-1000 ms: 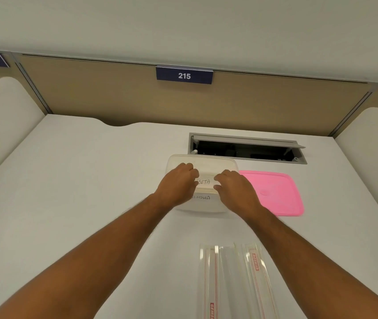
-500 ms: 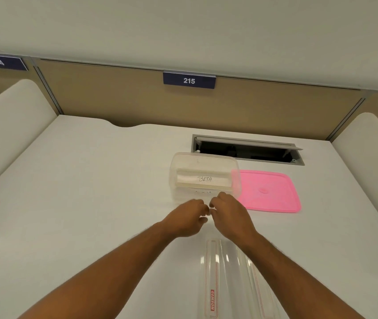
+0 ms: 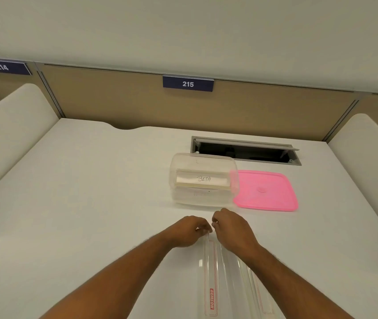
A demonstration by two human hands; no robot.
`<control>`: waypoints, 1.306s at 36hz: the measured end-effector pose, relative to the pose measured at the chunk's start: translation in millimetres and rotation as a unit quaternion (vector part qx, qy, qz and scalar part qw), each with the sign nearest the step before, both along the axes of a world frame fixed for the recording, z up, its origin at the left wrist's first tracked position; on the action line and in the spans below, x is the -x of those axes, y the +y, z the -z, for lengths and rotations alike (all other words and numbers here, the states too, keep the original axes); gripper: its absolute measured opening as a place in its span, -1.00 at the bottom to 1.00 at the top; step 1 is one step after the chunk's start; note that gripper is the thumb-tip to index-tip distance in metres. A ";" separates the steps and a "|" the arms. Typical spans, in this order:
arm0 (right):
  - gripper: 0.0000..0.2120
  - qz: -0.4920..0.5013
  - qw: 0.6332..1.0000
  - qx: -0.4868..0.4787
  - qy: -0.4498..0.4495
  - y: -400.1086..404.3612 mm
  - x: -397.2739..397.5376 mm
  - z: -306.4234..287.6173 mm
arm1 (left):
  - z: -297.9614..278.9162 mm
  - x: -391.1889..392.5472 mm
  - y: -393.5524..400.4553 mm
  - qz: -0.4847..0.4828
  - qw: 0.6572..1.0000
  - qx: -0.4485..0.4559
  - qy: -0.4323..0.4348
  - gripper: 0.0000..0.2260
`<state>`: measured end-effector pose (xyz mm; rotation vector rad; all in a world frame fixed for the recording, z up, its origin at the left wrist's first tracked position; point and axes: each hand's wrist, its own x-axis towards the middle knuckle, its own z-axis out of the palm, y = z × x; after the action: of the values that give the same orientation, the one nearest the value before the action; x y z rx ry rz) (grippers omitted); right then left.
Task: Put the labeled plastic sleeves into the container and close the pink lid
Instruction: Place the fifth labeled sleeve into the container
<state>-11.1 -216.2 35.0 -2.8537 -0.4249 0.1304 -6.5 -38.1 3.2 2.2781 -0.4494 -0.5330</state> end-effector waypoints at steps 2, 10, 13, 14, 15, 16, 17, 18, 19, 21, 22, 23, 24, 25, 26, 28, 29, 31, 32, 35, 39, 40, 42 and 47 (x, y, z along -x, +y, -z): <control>-0.82 0.003 1.000 -0.004 0.002 -1.3 0.3 -0.4 | 0.4 1.3 1.9 -0.002 1.000 0.003 0.008 -0.78; -0.82 0.009 1.000 -0.006 0.016 -4.2 -1.3 -5.1 | -3.3 2.6 10.5 -0.024 0.996 0.032 0.082 -0.78; -0.83 0.012 1.000 0.006 0.022 -4.1 -2.4 -6.6 | -8.5 0.5 17.3 -0.046 0.991 0.068 0.105 -0.78; -0.83 0.012 1.000 0.008 0.024 -3.8 -2.9 -7.2 | -10.2 -0.7 20.4 -0.055 0.989 0.079 0.111 -0.79; -0.83 0.013 1.000 0.007 0.027 -3.2 -3.4 -7.8 | -12.0 -1.7 23.3 -0.064 0.986 0.092 0.120 -0.79; -0.83 0.013 0.999 0.003 0.030 -2.8 -3.5 -8.5 | -13.7 -3.0 26.4 -0.075 0.983 0.107 0.128 -0.79; -0.83 0.014 0.999 -0.001 0.032 -2.1 -4.0 -9.1 | -15.2 -4.2 29.4 -0.087 0.980 0.121 0.134 -0.80; -0.83 0.013 0.999 -0.004 0.034 -1.5 -4.3 -9.7 | -16.5 -5.4 32.3 -0.099 0.977 0.133 0.138 -0.80; -0.82 0.013 0.999 -0.007 0.037 -0.9 -4.7 -10.2 | -17.6 -6.7 34.9 -0.112 0.973 0.143 0.141 -0.80; -0.81 0.013 0.999 -0.014 0.049 -0.1 -5.4 -11.5 | -19.2 -9.4 39.9 -0.139 0.966 0.161 0.149 -0.80; -0.81 0.015 0.998 -0.020 0.058 0.1 -5.8 -12.4 | -19.8 -10.5 42.3 -0.152 0.962 0.168 0.153 -0.80; -0.80 0.018 0.997 -0.030 0.070 0.4 -6.2 -13.4 | -20.3 -11.6 44.5 -0.164 0.958 0.174 0.155 -0.79; -0.79 0.024 0.995 -0.046 0.086 0.6 -6.4 -14.7 | -20.4 -12.5 46.9 -0.175 0.955 0.180 0.157 -0.79; -0.78 0.032 0.992 -0.066 0.104 1.0 -6.8 -16.4 | -20.3 -13.2 48.9 -0.186 0.952 0.185 0.159 -0.78; -0.77 0.041 0.987 -0.089 0.127 1.1 -6.8 -18.2 | -19.8 -13.8 50.9 -0.196 0.948 0.191 0.161 -0.78; -0.76 0.057 0.972 -0.140 0.181 2.0 -7.5 -21.3 | -18.6 -14.6 54.1 -0.217 0.941 0.204 0.162 -0.77; -0.76 0.063 0.962 -0.162 0.209 2.5 -7.7 -22.9 | -17.8 -14.8 55.2 -0.229 0.936 0.212 0.164 -0.77; -0.77 0.069 0.944 -0.192 0.261 3.1 -8.1 -25.9 | -16.4 -14.8 56.5 -0.254 0.925 0.227 0.169 -0.76; -0.76 0.069 0.936 -0.199 0.282 2.9 -8.1 -27.1 | -15.7 -14.8 56.7 -0.267 0.919 0.234 0.171 -0.77; -0.76 0.056 0.917 -0.205 0.337 1.1 -7.4 -29.3 | -13.7 -15.4 55.7 -0.301 0.902 0.254 0.176 -0.77; -0.87 0.035 0.908 -0.214 0.357 -3.7 -7.3 -31.7 | -11.1 -17.2 54.0 -0.325 0.889 0.264 0.184 -0.76; -0.87 0.035 0.908 -0.216 0.357 -4.8 -8.1 -32.8 | -10.4 -17.5 53.6 -0.327 0.890 0.262 0.183 -0.76; -0.86 0.038 0.909 -0.219 0.354 -6.7 -10.5 -35.1 | -9.8 -18.1 52.5 -0.328 0.894 0.249 0.174 -0.77; -0.83 0.049 0.909 -0.239 0.337 -15.0 -17.0 -41.9 | -10.9 -19.9 49.7 -0.288 0.936 0.172 0.105 -0.79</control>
<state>5.9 -231.2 76.9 -2.1568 -0.1340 0.8355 13.4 11.6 14.1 1.8626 0.2214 -0.3543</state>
